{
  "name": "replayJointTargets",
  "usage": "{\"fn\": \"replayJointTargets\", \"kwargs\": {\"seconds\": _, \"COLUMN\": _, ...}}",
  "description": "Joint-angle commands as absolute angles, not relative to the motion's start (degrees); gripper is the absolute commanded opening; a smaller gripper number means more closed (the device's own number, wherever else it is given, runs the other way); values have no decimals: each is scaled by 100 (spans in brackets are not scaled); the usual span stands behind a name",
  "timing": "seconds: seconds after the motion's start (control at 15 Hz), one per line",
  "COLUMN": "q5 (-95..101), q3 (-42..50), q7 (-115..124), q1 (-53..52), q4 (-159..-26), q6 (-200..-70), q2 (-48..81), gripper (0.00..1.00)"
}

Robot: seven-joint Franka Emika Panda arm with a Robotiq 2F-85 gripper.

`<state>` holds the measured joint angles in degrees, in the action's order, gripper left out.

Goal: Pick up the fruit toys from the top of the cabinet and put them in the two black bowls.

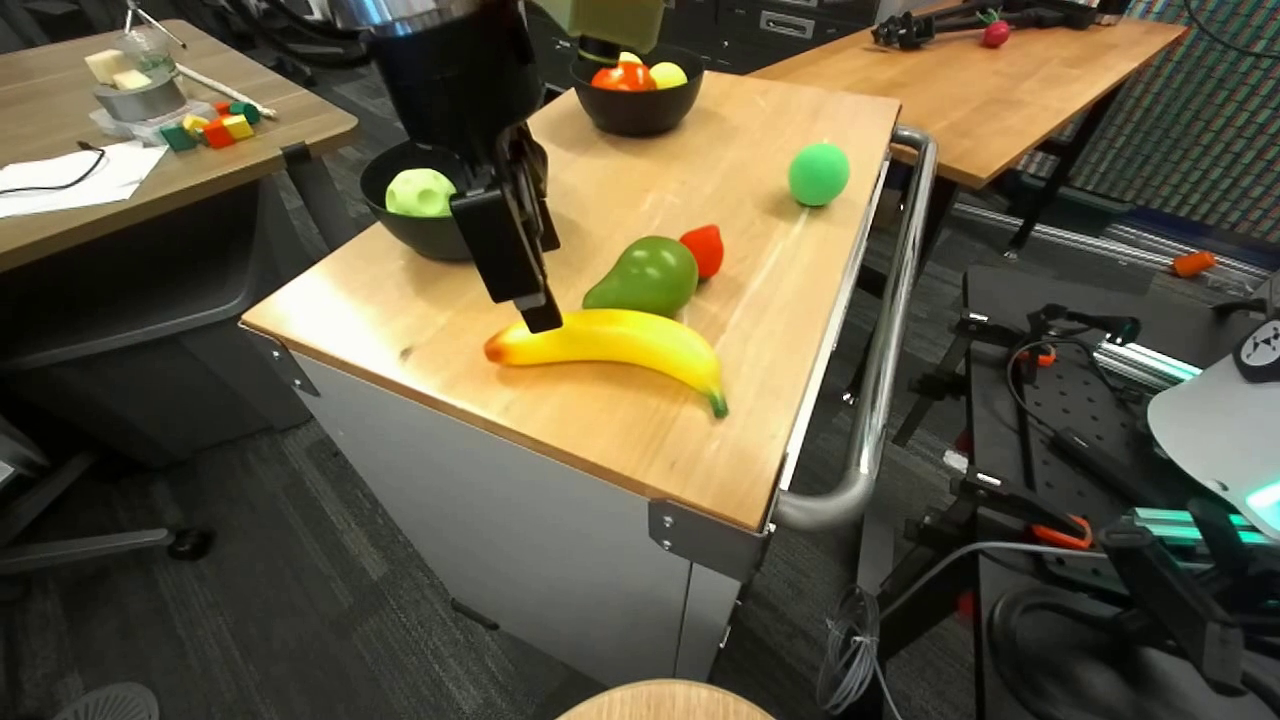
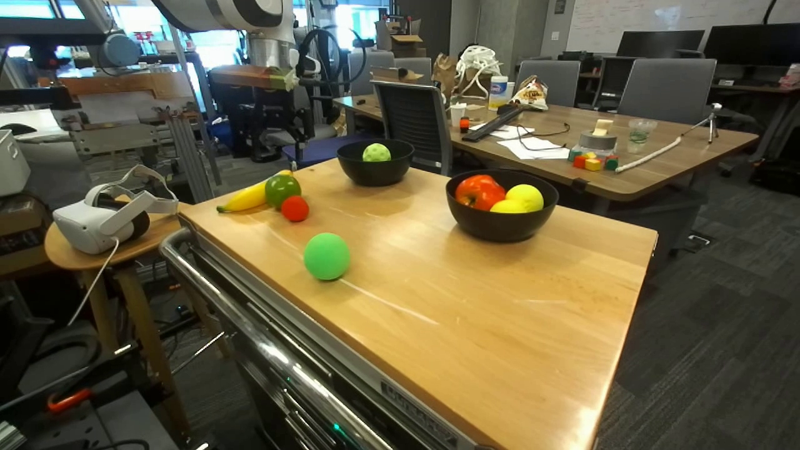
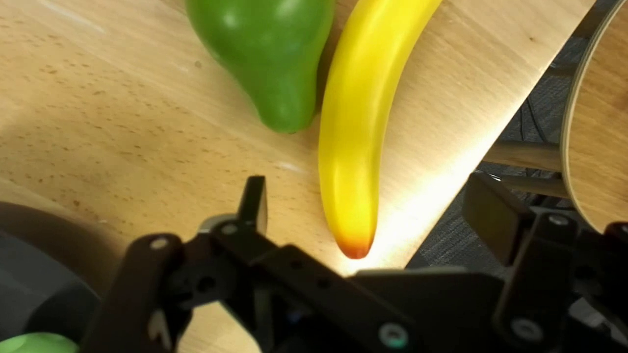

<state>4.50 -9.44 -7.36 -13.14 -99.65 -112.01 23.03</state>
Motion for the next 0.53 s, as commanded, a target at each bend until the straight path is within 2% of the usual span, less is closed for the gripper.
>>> {"fn": "replayJointTargets", "kwargs": {"seconds": 0.0, "q5": 200, "q3": -1049, "q7": -1057, "q1": -1162, "q4": -9949, "q6": -11337, "q2": 2411, "gripper": 100}}
{"fn": "replayJointTargets", "kwargs": {"seconds": 0.47, "q5": -92, "q3": -1123, "q7": -1384, "q1": -1147, "q4": -9799, "q6": -11200, "q2": 2834, "gripper": 100}}
